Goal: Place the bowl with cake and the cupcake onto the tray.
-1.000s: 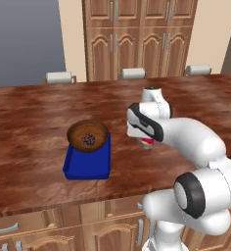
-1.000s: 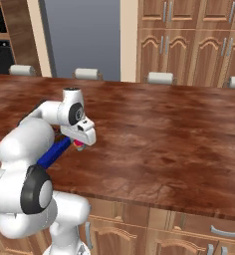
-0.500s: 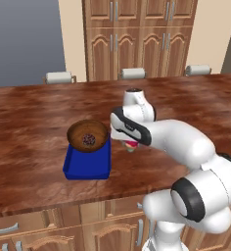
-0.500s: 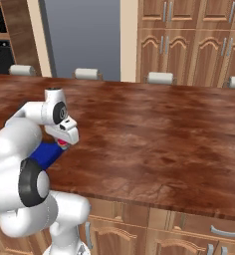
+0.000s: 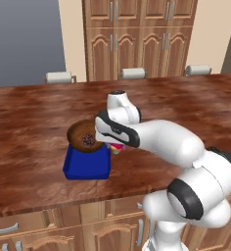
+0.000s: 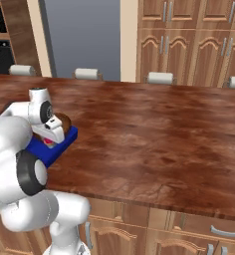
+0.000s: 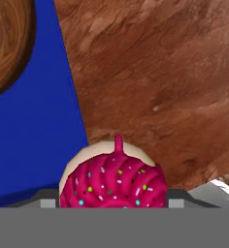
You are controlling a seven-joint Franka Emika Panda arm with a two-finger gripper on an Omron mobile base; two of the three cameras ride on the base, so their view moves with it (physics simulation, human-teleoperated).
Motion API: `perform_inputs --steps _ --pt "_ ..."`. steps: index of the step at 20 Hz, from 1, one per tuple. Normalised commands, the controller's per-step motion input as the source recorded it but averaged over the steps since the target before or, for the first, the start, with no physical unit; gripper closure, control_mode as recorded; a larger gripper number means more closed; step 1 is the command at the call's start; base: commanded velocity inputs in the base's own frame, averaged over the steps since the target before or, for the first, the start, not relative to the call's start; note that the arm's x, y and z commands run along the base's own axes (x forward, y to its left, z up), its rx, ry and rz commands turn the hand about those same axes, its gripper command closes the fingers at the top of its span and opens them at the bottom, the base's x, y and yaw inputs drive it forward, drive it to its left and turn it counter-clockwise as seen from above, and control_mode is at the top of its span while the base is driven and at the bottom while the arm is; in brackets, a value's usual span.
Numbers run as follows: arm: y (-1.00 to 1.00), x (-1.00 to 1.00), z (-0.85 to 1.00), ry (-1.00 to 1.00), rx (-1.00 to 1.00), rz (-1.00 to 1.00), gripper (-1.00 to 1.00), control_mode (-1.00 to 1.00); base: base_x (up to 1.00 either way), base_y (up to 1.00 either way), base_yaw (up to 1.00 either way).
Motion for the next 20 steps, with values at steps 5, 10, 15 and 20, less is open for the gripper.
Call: perform_inputs --steps 5,10,15,20 --pt "0.51 0.12 0.0 0.0 0.0 0.0 1.0 -1.0 0.0 0.0 0.0" --pt "0.42 0.15 0.0 0.0 0.0 0.0 1.0 -1.0 0.0 0.0 0.0" --pt "0.36 0.11 -0.03 0.0 0.0 0.0 1.0 -1.0 0.0 0.0 0.0" --pt "0.17 0.01 -0.19 0.0 0.0 0.0 1.0 -1.0 0.0 0.0 0.0"
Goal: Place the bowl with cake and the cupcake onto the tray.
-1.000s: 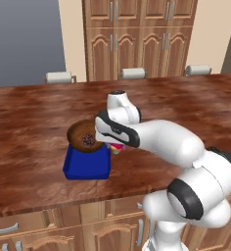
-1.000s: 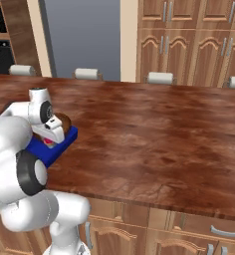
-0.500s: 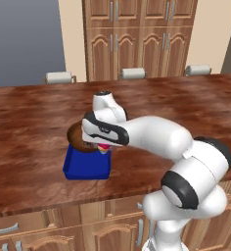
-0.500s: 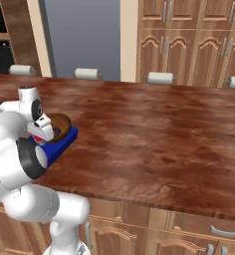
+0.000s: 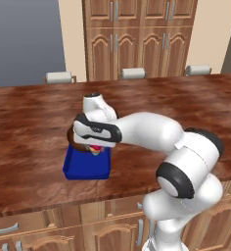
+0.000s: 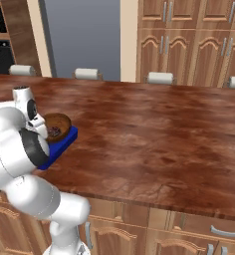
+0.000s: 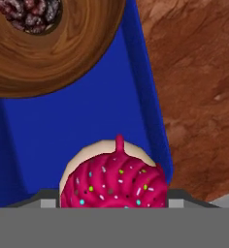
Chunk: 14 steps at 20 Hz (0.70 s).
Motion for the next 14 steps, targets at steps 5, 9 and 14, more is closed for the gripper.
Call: perform_inputs --steps 5,9,14 --pt "0.1 0.05 -0.25 0.0 0.0 0.0 1.0 -1.0 0.0 0.0 0.0" --pt "0.04 0.03 -0.3 0.0 0.01 0.0 1.0 -1.0 0.0 0.0 0.0" --pt "0.02 0.08 -0.33 0.0 0.01 0.0 1.0 -1.0 0.0 0.0 0.0"
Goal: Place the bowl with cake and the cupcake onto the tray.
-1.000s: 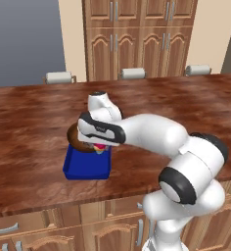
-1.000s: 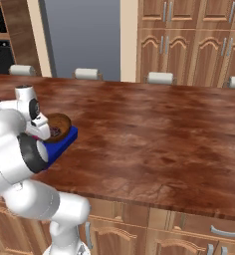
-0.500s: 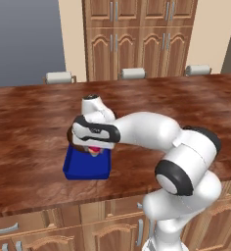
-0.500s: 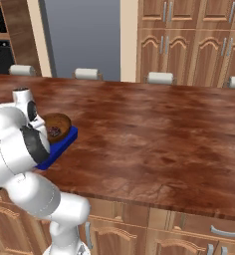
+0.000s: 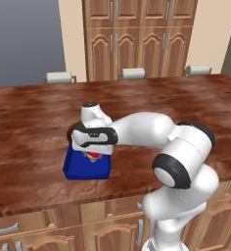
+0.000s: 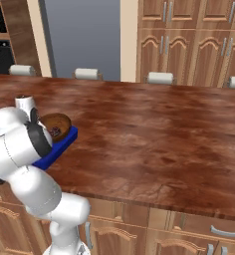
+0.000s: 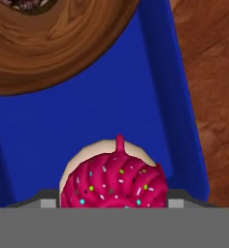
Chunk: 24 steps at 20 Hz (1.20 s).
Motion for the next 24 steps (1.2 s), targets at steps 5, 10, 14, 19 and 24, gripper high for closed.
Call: perform_inputs --steps 5,10,14,19,24 --pt "0.0 0.1 -0.33 0.0 0.0 0.0 1.0 -1.0 0.0 0.0 0.0" --pt "0.0 0.08 -0.24 0.0 0.0 0.0 1.0 -1.0 0.0 0.0 0.0" --pt "0.0 0.06 -0.16 0.0 0.0 0.0 1.0 -1.0 0.0 0.0 0.0" --pt "0.0 0.1 -0.24 0.0 0.0 0.0 1.0 -1.0 0.0 0.0 0.0" --pt "0.0 0.09 -0.25 0.0 0.0 0.0 1.0 -1.0 0.0 0.0 0.0"
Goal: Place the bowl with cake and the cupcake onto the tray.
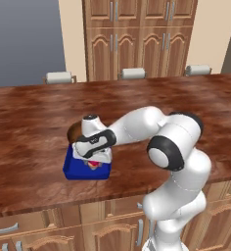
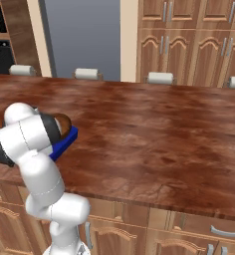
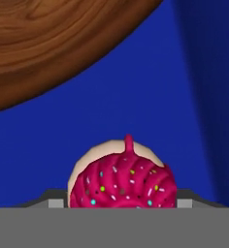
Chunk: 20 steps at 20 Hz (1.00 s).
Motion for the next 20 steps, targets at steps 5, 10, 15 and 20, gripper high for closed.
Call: perform_inputs --steps 5,10,15,20 --pt "0.01 0.12 -0.17 0.0 0.0 0.0 1.0 -1.0 0.0 0.0 0.0" --pt "0.0 0.0 -0.03 0.01 0.0 0.0 -1.0 -1.0 0.0 0.0 0.0" --pt "0.0 0.0 0.0 0.0 0.0 0.0 -1.0 -1.0 0.0 0.0 0.0" --pt "-0.1 0.0 0.15 0.0 0.0 0.0 -1.0 -1.0 0.0 0.0 0.0"
